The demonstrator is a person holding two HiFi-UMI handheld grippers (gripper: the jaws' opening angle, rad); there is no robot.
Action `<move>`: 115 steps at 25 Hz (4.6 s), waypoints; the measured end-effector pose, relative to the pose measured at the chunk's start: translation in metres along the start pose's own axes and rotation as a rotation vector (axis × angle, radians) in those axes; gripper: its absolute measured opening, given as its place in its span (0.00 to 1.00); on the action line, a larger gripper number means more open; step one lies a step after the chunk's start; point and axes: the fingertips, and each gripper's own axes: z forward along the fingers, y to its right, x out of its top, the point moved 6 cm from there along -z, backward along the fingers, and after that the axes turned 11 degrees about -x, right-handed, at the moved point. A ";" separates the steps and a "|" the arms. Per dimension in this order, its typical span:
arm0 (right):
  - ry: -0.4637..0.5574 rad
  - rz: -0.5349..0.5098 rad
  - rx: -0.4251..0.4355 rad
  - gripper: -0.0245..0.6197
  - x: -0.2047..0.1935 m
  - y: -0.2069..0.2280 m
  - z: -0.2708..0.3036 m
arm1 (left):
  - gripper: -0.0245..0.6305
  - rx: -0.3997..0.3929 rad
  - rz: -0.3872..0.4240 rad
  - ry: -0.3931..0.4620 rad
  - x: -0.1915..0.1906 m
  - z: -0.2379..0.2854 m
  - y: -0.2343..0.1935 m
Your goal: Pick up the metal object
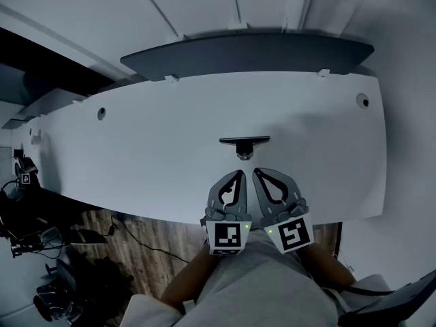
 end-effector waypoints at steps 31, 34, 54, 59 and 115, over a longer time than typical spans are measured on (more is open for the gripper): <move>-0.220 -0.032 -0.108 0.04 -0.060 0.019 0.034 | 0.04 -0.049 0.948 -0.460 -0.086 0.092 -0.004; -0.225 -0.022 -0.110 0.04 -0.061 0.019 0.034 | 0.04 -0.017 1.042 -0.466 -0.090 0.095 -0.005; -0.238 -0.054 -0.108 0.04 -0.064 0.021 0.031 | 0.29 -0.076 1.141 -0.626 -0.122 0.114 -0.001; -0.249 0.008 -0.122 0.04 -0.069 0.020 0.030 | 0.23 -0.043 1.161 -0.614 -0.123 0.124 -0.007; 0.011 0.177 0.010 0.30 0.066 0.034 0.062 | 0.06 -0.260 -0.097 0.317 0.050 0.000 -0.033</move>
